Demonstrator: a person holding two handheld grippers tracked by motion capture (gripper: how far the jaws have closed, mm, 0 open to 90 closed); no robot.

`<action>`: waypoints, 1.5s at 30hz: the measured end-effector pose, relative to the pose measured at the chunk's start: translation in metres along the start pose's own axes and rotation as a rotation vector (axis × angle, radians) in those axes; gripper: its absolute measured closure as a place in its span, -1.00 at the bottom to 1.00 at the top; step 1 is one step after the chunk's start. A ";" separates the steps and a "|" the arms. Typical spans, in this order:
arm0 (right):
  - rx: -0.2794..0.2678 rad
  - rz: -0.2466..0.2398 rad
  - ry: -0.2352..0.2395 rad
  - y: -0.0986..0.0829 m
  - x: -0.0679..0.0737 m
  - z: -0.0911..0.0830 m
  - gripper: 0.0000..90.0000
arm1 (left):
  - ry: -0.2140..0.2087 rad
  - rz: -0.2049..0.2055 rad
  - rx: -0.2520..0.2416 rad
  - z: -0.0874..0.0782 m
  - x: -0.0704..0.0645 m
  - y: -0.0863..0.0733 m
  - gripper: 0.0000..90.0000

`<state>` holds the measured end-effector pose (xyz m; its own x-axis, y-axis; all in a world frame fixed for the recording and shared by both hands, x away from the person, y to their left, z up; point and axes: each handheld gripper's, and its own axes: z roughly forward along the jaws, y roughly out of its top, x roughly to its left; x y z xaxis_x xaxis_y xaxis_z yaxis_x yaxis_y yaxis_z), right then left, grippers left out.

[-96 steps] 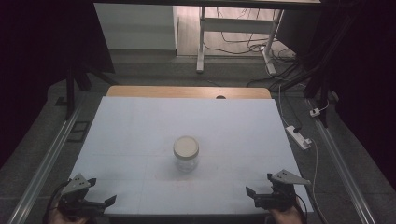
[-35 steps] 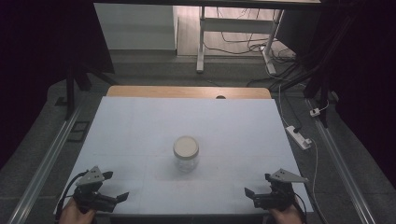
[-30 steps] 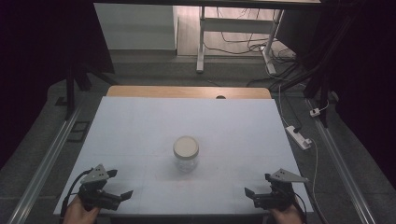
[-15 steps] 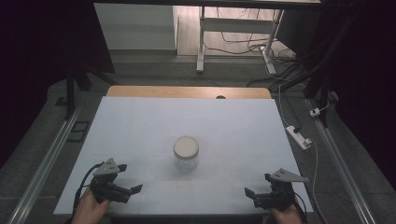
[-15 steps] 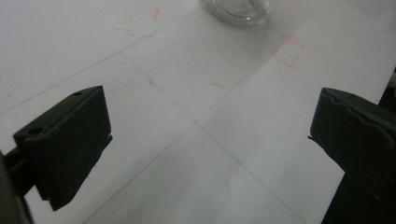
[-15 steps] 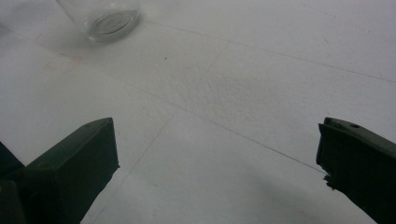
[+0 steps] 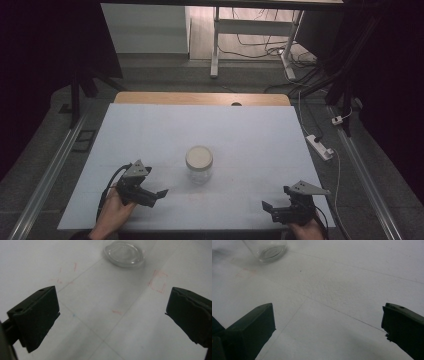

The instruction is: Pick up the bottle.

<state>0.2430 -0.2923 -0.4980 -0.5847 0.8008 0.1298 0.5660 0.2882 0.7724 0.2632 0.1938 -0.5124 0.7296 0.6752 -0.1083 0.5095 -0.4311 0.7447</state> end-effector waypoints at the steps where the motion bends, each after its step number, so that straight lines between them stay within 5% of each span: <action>1: 0.000 0.000 0.000 0.000 0.000 0.000 -1.00 | -0.004 0.004 0.003 0.002 0.000 0.002 -1.00; 11: 0.001 0.000 0.001 0.000 0.000 0.000 -1.00 | -0.051 0.019 -0.012 0.024 0.001 0.023 -1.00; 15: 0.000 0.000 0.002 0.000 0.000 0.000 -1.00 | -0.041 0.043 -0.003 0.036 0.000 0.033 -1.00; 29: 0.004 0.001 0.005 0.000 0.000 0.001 -1.00 | -0.118 0.118 0.003 0.072 -0.004 0.060 -1.00; 45: 0.005 0.001 0.010 0.000 -0.001 0.001 -1.00 | -0.137 0.148 -0.016 0.098 -0.007 0.080 -1.00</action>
<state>0.2436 -0.2925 -0.4983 -0.5897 0.7960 0.1365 0.5696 0.2901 0.7690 0.3430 0.0961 -0.5165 0.8517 0.5172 -0.0844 0.3856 -0.5095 0.7692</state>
